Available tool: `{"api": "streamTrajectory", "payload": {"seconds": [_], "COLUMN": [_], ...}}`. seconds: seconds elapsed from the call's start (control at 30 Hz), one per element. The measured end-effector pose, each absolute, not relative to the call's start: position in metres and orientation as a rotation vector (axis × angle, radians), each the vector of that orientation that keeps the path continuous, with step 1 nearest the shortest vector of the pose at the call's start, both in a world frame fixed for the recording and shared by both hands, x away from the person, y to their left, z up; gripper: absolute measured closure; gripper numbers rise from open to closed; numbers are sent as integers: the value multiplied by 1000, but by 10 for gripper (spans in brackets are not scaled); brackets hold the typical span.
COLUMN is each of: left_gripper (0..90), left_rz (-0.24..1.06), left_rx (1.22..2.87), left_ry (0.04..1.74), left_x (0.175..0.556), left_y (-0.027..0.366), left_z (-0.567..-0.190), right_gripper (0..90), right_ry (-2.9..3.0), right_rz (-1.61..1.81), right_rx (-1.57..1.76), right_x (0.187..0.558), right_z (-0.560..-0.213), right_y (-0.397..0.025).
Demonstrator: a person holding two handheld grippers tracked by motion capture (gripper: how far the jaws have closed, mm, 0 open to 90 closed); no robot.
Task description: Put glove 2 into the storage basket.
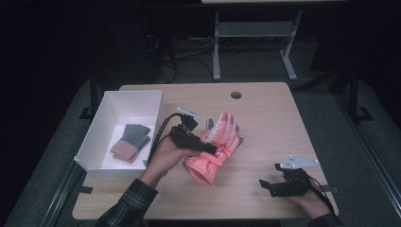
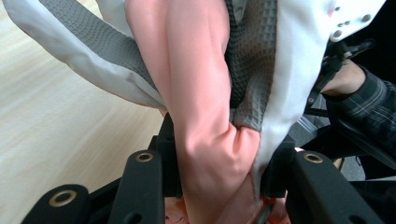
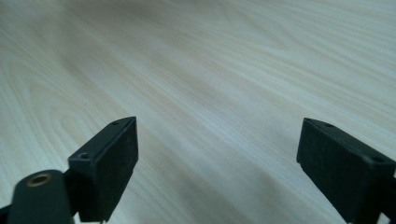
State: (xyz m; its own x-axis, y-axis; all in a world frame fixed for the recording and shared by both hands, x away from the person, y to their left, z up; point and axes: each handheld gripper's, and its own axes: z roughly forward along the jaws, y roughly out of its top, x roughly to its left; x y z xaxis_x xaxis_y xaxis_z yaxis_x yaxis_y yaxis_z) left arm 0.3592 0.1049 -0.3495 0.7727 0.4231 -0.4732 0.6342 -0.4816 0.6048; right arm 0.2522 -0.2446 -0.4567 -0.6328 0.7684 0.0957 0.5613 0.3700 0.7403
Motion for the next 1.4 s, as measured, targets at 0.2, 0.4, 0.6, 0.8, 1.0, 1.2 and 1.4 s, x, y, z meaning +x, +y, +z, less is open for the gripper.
{"api": "streamTrajectory", "payload": {"seconds": [0.2, 0.4, 0.6, 0.8, 1.0, 1.2, 1.4], "left_gripper": [597, 595, 595, 595, 594, 594, 593], "left_rz": [-293, -249, -235, -192, -138, -89, -46], "left_rx": [2145, 2143, 2077, 2031, 2003, 1972, 1943], "left_ry": [803, 809, 849, 881, 934, 994, 1054], "left_x": [362, 364, 369, 372, 371, 370, 369], "left_y": [119, 136, 159, 183, 213, 246, 277], "left_z": [-330, -309, -293, -278, -264, -255, -253], "right_gripper": [108, 108, 106, 105, 104, 104, 104], "right_ry": [2339, 2348, 2341, 2333, 2322, 2327, 2346], "right_rz": [1128, 1112, 1105, 1105, 1114, 1132, 1136], "right_rx": [1174, 1145, 1150, 1141, 1117, 1099, 1076], "right_x": [252, 252, 253, 254, 256, 262, 263], "right_z": [-457, -459, -460, -459, -457, -457, -457], "right_y": [-244, -242, -243, -244, -248, -250, -246]}}
